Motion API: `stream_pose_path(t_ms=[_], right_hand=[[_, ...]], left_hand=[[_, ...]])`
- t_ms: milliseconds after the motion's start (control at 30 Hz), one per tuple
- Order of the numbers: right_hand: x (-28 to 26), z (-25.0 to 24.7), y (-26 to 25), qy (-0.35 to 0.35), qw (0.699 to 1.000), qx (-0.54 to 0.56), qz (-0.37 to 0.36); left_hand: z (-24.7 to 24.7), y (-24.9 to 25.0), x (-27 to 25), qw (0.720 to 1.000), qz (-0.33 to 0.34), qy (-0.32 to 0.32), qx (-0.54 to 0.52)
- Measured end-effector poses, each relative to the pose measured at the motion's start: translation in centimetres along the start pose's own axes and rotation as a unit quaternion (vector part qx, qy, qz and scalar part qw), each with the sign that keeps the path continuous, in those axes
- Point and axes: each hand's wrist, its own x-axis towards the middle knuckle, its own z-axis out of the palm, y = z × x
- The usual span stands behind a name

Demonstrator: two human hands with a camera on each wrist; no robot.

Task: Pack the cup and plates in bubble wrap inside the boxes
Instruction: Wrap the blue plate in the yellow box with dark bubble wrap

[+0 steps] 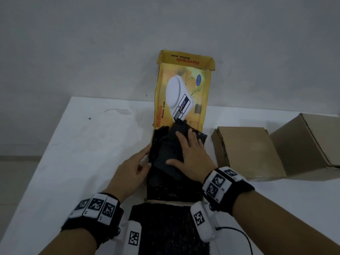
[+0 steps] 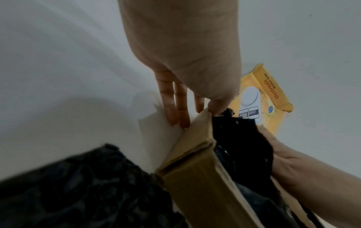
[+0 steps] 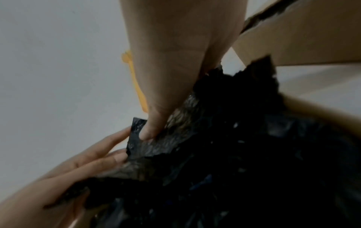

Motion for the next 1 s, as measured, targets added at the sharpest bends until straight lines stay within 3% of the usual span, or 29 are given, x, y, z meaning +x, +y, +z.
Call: stream_pose_path(t_ms=[133,300,567,733,1000], right_hand=[[1.1,1.3,-0.4,-0.080,0.989,-0.103,-0.073],[2.0,0.4,-0.1,-0.104,0.984,-0.090,-0.109],[3.3,-0.2,-0.5,-0.125,0.985,-0.038,-0.116],[3.3,-1.3,-1.0,-0.070,0.992,0.012,-0.102],[3.9,-0.6,-2.5,-0.133,0.987,-0.047,-0.076]], left_hand=[[0.2,-0.3,-0.1,1.000,0.017,0.003,0.003],[0.6,-0.3,-0.2,0.999,0.020,0.016,0.035],[0.6,-0.2,-0.1,0.998,0.030,0.016,0.049],[0.8,-0.5,-0.3,0.997,0.040,0.038,0.056],[0.9,-1.1,-0.2,0.998,0.026,0.019,0.053]])
